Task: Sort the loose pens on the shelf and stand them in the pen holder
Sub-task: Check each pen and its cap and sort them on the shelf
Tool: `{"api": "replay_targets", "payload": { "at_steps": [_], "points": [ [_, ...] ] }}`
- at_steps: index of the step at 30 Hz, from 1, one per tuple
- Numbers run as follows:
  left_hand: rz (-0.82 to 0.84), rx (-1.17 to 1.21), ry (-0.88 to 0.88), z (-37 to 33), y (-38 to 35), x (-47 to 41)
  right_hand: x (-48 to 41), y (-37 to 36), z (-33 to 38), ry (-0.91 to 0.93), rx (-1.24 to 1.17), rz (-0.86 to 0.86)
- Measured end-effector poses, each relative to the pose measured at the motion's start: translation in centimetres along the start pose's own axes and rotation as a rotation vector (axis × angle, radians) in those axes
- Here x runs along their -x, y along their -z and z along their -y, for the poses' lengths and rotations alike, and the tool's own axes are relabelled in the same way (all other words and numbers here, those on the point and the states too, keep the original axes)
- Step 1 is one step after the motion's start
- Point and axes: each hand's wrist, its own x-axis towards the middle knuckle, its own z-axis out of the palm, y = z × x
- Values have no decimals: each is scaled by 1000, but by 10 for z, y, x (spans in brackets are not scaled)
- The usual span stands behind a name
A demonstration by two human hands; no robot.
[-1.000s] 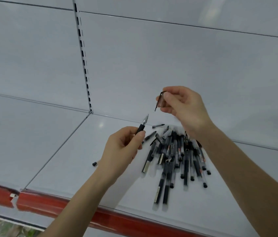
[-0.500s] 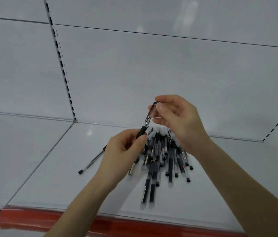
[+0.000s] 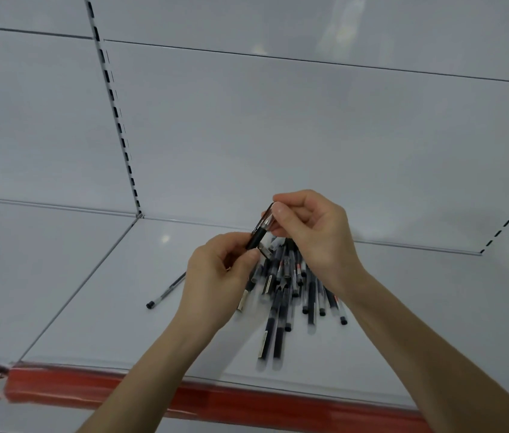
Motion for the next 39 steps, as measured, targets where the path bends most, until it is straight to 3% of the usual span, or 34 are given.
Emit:
{"api": "replay_targets", "payload": {
  "at_steps": [7, 11, 14, 20, 29, 39],
  "points": [
    [36, -162, -3, 7, 11, -9, -5, 4, -10, -65, 36, 71],
    [-24, -499, -7, 33, 32, -22, -17, 25, -29, -134, 301, 116],
    [39, -749, 112, 60, 46, -32, -22, 44, -47, -144, 515, 97],
    [74, -920, 175, 82, 48, -37, -14, 51, -67, -118, 807, 173],
    [43, -816, -71, 74, 16, -32, -7, 56, -63, -397, 942, 269],
    [150, -744, -124, 61, -14, -73, -1, 59, -56, -630, 739, 205]
  ]
}}
